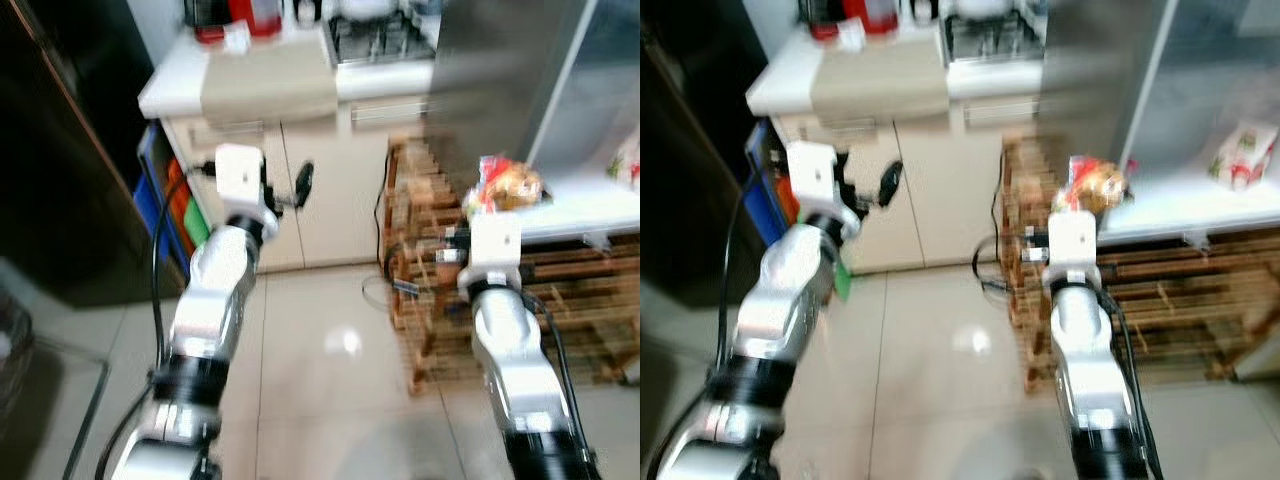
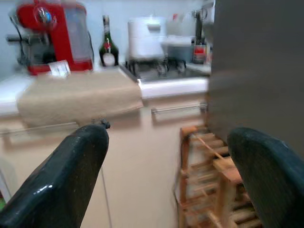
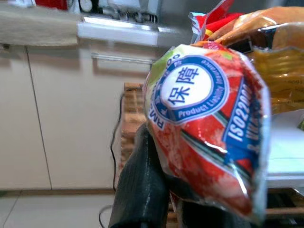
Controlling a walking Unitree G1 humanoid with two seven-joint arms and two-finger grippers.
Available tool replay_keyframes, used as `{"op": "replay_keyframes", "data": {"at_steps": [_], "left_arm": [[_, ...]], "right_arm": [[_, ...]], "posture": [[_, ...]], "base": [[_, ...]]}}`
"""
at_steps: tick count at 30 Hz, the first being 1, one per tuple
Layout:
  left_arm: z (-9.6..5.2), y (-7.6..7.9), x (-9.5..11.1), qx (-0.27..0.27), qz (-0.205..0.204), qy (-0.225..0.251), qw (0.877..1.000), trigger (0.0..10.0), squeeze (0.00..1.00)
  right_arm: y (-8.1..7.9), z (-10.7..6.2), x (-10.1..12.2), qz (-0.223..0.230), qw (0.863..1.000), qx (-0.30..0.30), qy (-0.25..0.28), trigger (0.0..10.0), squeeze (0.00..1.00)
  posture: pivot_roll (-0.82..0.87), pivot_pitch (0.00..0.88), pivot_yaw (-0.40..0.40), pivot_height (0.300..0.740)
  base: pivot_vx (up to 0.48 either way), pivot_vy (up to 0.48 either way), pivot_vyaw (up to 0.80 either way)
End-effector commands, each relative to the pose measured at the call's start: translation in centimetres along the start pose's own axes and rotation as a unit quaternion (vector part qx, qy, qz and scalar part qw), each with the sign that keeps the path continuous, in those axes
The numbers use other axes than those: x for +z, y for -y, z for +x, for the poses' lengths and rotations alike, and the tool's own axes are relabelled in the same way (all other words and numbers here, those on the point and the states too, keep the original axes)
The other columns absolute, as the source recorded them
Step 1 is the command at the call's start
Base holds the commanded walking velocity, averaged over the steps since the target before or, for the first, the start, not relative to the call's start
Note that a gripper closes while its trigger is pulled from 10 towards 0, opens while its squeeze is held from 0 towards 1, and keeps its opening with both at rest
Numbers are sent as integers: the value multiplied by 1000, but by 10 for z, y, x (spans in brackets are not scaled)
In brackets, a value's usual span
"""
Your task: Restocking fridge
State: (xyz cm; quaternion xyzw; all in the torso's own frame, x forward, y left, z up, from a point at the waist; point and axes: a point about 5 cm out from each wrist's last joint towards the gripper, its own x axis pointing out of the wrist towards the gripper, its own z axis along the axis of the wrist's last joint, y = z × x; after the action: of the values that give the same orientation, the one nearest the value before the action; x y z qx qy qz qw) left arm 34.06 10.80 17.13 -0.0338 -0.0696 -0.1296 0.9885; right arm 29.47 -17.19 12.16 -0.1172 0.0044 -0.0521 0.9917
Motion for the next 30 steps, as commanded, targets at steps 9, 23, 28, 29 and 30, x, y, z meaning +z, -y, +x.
{"op": "replay_keyframes", "data": {"at_steps": [9, 23, 28, 29, 30], "left_arm": [[8, 1, 9, 5, 19, 10, 1000, 10000, 0], [5, 7, 4, 11, 7, 8, 1000, 10000, 0], [0, 0, 1, 18, 4, 1, 1000, 10000, 0], [0, 0, 1, 18, 4, 1, 1000, 10000, 0], [-3, -3, -2, 18, 5, -4, 1000, 10000, 0]], "right_arm": [[-2, 6, 15, 4, 999, 1, 33, 0, 0], [3, 13, 21, -14, 999, 29, 36, 0, 0], [2, 14, 23, -24, 998, 39, 39, 0, 0], [2, 14, 23, -24, 998, 39, 39, 0, 0], [2, 14, 22, -26, 998, 42, 36, 0, 0]], "posture": [[-139, 0, 113, 740], [-134, 0, 62, 740], [-132, 0, 56, 740], [-132, 0, 56, 740], [-131, 0, 53, 740]], "base": [[302, -370, 0], [234, -247, 58], [0, 0, 83], [0, 0, 0], [0, 0, 0]]}}
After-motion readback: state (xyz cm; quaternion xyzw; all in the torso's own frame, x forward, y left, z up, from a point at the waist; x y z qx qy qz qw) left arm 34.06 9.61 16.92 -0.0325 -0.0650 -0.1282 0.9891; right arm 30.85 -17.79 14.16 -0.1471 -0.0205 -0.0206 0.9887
